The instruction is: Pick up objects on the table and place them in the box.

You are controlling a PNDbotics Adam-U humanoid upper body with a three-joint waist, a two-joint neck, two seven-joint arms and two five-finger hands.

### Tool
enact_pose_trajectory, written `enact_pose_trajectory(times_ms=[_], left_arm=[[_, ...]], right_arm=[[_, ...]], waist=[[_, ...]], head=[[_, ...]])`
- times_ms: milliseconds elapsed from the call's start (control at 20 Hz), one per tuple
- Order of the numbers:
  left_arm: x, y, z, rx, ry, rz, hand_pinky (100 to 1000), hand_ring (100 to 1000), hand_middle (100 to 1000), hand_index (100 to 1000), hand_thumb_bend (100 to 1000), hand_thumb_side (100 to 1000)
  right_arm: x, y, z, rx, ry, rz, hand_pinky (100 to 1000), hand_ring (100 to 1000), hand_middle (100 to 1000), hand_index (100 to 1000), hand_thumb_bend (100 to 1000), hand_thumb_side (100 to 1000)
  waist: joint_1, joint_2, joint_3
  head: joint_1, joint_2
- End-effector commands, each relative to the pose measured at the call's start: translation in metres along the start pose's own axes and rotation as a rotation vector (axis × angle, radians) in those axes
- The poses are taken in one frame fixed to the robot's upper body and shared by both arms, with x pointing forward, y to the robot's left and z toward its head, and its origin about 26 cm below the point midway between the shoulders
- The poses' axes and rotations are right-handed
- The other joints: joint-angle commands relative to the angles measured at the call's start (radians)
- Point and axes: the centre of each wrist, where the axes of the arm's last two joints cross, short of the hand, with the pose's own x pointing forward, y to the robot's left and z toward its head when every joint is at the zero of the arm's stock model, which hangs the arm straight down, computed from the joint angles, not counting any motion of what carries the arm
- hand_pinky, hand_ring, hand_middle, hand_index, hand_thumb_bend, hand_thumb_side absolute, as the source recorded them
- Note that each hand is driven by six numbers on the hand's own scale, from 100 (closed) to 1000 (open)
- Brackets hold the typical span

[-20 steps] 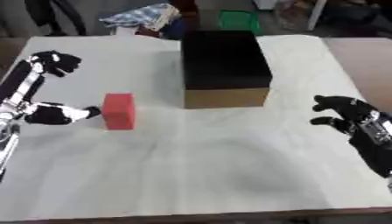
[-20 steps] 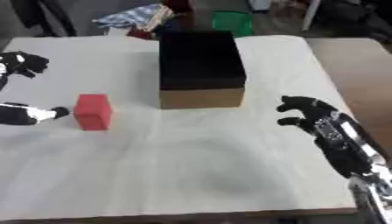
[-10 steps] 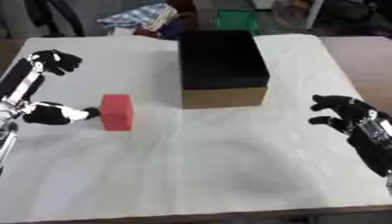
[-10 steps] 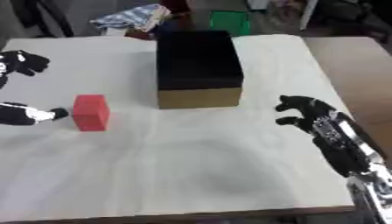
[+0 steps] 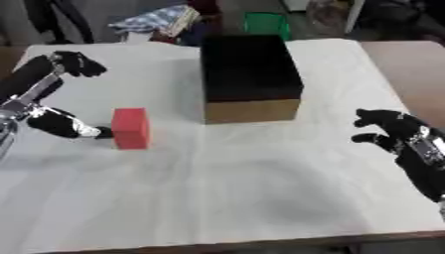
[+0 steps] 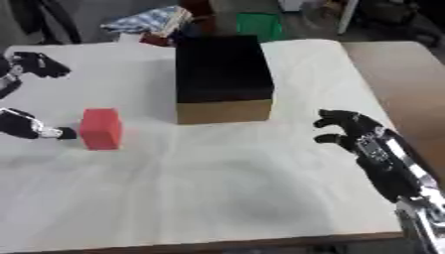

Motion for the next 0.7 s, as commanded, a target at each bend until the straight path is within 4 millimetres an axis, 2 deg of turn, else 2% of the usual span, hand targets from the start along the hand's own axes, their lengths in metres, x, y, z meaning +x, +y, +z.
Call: enact_pose_trajectory(times_ms=[50, 350, 700], left_arm=[[-0.01, 0.012, -0.005, -0.069, 0.014, -0.081, 745, 720, 669, 793, 844, 261], [-0.02, 0.006, -0.028, -0.153, 0.024, -0.078, 735, 713, 662, 791, 844, 267], [-0.018, -0.007, -0.057, -0.167, 0.032, -0.074, 735, 713, 670, 794, 845, 273]], right_arm=[[0.008, -0.004, -0.001, 0.012, -0.012, 0.027, 767, 1000, 716, 822, 100, 763], [0.007, -0.003, -0.001, 0.017, -0.009, 0.025, 767, 1000, 716, 822, 100, 763], [0.006, -0.003, -0.001, 0.021, -0.005, 0.021, 767, 1000, 717, 822, 100, 764]], waist=[[0.003, -0.016, -0.003], [0.003, -0.019, -0.006], [0.005, -0.022, -0.008]], head=[[0.001, 0.002], [0.002, 0.002], [0.003, 0.002]])
